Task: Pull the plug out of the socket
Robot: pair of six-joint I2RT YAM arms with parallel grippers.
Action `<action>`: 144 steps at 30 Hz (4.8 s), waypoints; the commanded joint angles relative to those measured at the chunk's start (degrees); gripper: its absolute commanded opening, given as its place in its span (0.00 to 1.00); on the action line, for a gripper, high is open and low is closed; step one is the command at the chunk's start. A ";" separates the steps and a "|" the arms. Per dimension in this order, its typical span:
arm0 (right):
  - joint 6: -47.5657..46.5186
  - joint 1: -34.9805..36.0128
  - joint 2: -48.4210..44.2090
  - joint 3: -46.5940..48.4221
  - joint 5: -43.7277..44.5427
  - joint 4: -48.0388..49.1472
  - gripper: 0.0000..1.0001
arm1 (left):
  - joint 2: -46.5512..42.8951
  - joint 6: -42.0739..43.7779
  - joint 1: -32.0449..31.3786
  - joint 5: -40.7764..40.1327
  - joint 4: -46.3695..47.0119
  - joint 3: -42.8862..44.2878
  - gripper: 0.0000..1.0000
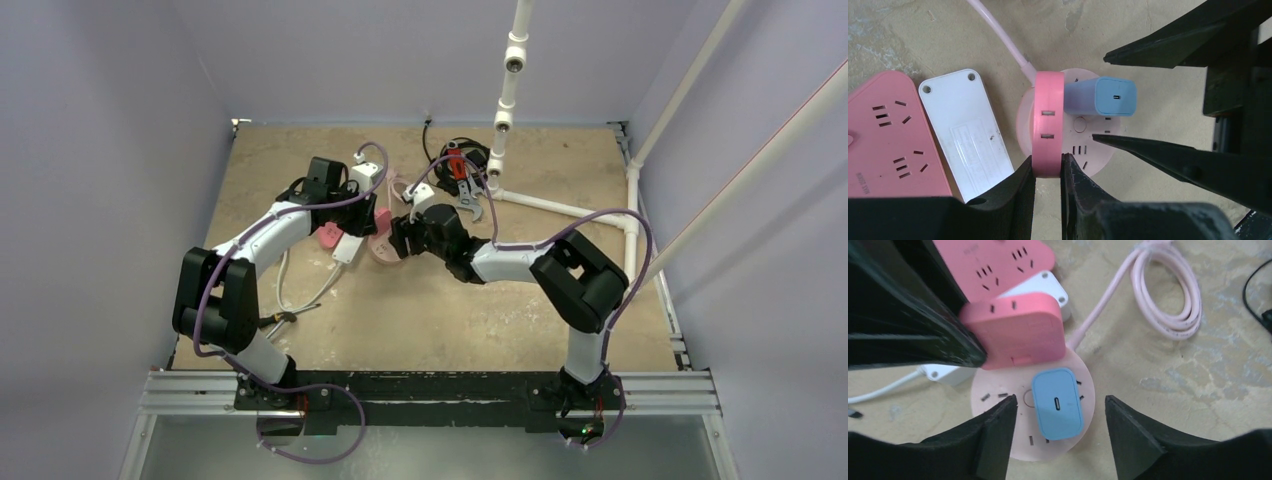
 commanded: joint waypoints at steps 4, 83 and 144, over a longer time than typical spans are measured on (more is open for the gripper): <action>-0.75 0.44 2.26 2.84 2.56 0.86 0.56 | -0.86 -0.52 0.32 3.66 2.73 3.20 0.00; 0.93 2.39 7.28 3.91 6.59 -4.90 0.00 | 1.07 -9.59 6.26 -8.10 7.57 1.97 0.00; 3.85 2.21 10.09 5.80 7.93 -8.23 0.00 | -5.04 -7.53 2.48 -8.85 9.80 -0.96 0.00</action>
